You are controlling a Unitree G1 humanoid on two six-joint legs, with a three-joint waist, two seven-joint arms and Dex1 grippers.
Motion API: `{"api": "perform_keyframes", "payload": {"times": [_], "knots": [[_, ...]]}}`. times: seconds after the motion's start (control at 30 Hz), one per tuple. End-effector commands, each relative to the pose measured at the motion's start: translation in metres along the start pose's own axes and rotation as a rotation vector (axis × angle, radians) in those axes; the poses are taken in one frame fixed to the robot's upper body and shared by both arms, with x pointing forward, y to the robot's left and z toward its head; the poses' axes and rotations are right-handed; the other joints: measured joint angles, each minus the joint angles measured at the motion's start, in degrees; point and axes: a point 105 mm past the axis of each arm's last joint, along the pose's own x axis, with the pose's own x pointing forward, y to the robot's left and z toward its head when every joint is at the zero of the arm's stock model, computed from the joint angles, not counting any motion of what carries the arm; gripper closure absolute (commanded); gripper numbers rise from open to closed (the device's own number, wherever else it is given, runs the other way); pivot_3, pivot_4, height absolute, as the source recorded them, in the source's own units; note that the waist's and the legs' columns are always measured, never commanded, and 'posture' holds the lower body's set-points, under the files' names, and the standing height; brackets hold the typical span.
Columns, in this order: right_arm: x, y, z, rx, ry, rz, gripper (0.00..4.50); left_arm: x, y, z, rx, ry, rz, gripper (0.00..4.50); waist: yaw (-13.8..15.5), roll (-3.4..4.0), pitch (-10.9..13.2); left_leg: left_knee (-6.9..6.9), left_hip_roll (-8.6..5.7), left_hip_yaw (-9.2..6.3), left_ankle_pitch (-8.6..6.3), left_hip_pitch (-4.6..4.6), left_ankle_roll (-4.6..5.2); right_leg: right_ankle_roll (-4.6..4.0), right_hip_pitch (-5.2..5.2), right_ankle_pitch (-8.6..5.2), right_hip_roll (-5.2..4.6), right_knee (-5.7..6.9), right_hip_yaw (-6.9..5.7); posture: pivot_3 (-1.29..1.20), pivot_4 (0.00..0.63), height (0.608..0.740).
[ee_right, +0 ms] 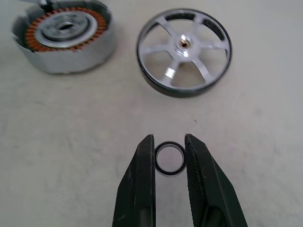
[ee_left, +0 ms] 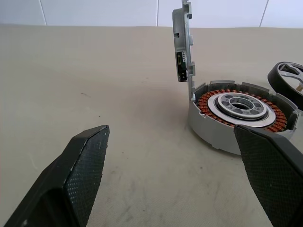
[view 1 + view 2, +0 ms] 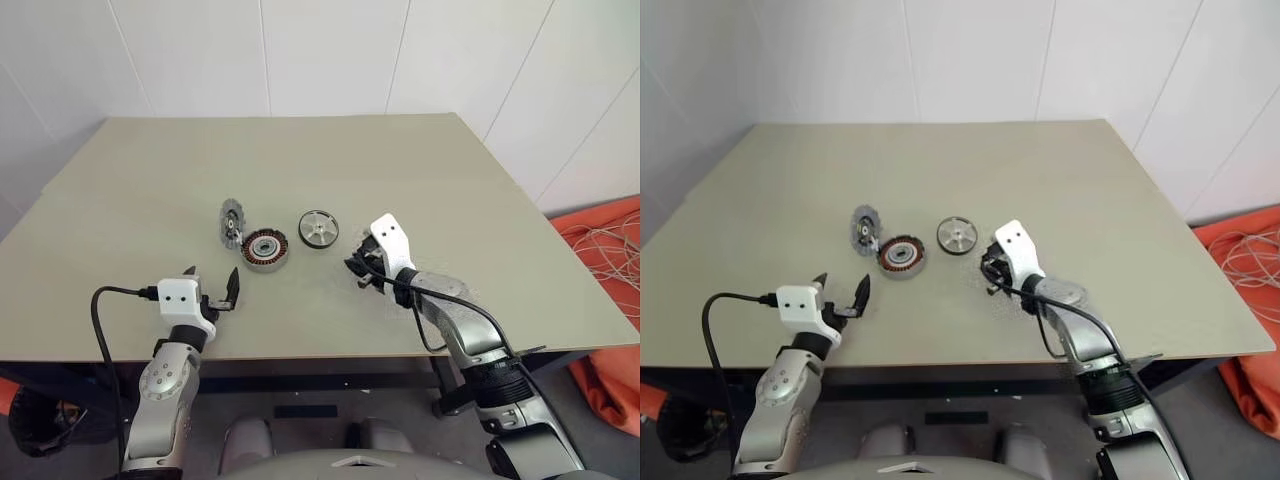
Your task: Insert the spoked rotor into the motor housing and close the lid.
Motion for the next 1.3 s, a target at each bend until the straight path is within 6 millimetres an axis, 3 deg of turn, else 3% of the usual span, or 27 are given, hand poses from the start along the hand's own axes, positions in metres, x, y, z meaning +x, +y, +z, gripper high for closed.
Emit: {"api": "perform_keyframes", "payload": {"times": [0.03, 0.5, 0.93, 1.3], "knots": [[0.005, 0.007, 0.029, -0.047, -0.076, 0.034, 3.93, 0.002, -0.001, 0.009, 0.005, -0.036, -0.004, 0.00, 0.01, 0.00, 0.00, 0.00, 0.00, 0.00, 0.00, 0.00, 0.00, 0.00, 0.00, 0.00, -0.01, 0.00, 0.00, 0.00, 0.000, 0.740], [0.052, 0.041, 0.048, -0.107, -0.087, 0.154, 3.93, 0.003, -0.001, 0.008, -0.001, -0.034, 0.006, 0.00, 0.02, 0.01, 0.01, -0.01, 0.00, -0.01, 0.00, -0.17, 0.00, -0.02, -0.15, 0.01, -0.01, 0.00, 0.01, 0.00, 0.000, 0.740], [0.077, 0.054, 0.054, -0.146, -0.091, 0.195, 3.93, 0.001, -0.001, 0.007, -0.003, -0.031, 0.004, 0.00, -0.03, 0.01, 0.01, 0.00, 0.01, -0.01, 0.00, -0.33, -0.01, -0.07, -0.31, 0.04, -0.01, 0.04, 0.00, 0.00, 0.000, 0.740], [0.095, 0.069, 0.071, -0.179, -0.125, 0.242, 3.93, -0.001, -0.001, 0.006, -0.005, -0.028, 0.004, 0.00, -0.05, 0.02, 0.02, 0.00, 0.03, -0.01, 0.00, -0.36, -0.01, -0.37, -0.35, 0.21, 0.00, 0.05, 0.00, 0.00, 0.000, 0.740]]}}
